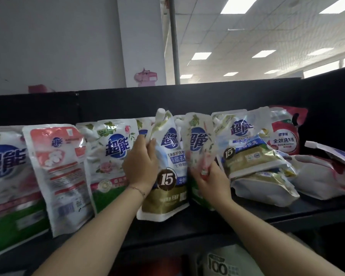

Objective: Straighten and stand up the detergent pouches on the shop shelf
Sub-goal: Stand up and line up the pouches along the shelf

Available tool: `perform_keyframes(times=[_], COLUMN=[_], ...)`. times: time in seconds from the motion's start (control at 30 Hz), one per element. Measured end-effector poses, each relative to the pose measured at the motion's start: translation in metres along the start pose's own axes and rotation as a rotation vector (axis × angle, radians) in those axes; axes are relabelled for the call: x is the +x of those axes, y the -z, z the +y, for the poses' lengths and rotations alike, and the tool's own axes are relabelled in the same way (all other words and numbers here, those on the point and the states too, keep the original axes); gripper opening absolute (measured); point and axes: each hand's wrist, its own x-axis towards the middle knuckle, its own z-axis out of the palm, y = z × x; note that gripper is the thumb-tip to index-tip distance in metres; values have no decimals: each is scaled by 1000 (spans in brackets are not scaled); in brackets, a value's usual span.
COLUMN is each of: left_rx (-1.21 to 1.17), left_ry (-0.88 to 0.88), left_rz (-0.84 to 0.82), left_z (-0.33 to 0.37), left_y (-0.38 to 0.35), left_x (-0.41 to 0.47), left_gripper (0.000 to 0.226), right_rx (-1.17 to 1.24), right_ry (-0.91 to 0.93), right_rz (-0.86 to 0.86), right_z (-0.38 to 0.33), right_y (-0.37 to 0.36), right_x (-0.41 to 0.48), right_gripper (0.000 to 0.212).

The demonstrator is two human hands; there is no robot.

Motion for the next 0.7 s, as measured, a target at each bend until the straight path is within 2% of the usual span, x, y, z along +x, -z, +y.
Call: perform_keyframes(times=[0.1, 0.17, 0.27, 0.37, 0.47, 0.57, 0.7], left_rx=[6, 10, -2, -45, -122, -75, 118], left_ry=[55, 101, 62, 16, 58, -13, -278], left_rz=[33, 34, -36, -91, -46, -64, -121], left_z=[-8, -13, -18, -14, -8, -13, -28], left_y=[9, 19, 32, 40, 51, 62, 71], left_x=[-14, -24, -40, -52, -69, -95, -107], left_gripper=[24, 23, 21, 35, 49, 48, 47], right_rx=[108, 117, 104, 3, 16, 27, 20], right_ry=[-23, -3, 25, 73, 68, 41, 35], right_rz=[-130, -143, -154, -171, -175, -104, -38], right_z=[-12, -14, -16, -16, -13, -8, -8], right_y=[0, -3, -2, 4, 6, 7, 3], right_x=[-5, -14, -32, -47, -58, -63, -58], right_gripper=[29, 32, 52, 72, 81, 72, 55])
